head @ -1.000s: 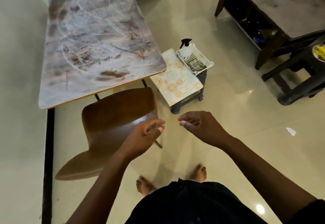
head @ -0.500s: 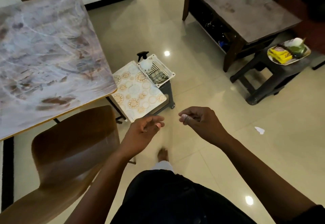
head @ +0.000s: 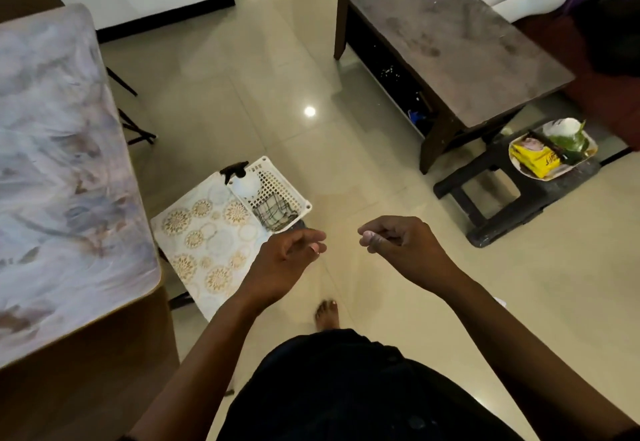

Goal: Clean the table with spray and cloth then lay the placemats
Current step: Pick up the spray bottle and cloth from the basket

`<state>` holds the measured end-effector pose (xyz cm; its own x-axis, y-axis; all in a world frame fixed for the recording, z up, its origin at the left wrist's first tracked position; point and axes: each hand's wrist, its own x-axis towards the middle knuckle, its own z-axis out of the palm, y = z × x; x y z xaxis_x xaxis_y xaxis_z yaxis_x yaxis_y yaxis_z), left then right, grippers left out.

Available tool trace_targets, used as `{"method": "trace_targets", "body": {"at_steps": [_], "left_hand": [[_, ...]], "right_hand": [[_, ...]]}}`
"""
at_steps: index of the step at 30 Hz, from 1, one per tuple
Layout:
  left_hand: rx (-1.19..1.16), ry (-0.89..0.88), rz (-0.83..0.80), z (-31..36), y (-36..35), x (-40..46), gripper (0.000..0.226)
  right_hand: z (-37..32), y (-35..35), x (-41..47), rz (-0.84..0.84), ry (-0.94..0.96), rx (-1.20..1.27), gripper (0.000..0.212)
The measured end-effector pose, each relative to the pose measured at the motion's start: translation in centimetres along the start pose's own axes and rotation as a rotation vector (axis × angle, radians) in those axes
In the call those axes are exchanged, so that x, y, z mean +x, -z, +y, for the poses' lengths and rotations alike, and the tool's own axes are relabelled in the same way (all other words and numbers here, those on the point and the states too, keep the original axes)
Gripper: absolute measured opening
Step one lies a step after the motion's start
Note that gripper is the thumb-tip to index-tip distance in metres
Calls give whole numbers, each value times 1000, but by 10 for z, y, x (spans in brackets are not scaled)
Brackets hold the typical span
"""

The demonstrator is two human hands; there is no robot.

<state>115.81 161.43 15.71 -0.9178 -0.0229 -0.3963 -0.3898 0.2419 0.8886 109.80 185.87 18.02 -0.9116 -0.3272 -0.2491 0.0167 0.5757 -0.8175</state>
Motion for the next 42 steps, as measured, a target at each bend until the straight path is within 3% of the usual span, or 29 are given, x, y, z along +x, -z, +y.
{"method": "trace_targets", "body": {"at_steps": [10, 25, 33, 42], "left_hand": [[39, 8, 60, 72, 6, 159, 18], [-208, 149, 568, 156, -21, 347, 24], [-331, 175, 808, 175, 33, 426, 20], [-387, 242, 978, 169, 152, 508, 25]], "right_hand": [[16, 70, 175, -68, -40, 23, 9], [-9, 184, 461, -492, 194, -133, 11], [-71, 165, 596, -662, 316, -199, 11], [-167, 84, 746, -847, 423, -268, 14]]}}
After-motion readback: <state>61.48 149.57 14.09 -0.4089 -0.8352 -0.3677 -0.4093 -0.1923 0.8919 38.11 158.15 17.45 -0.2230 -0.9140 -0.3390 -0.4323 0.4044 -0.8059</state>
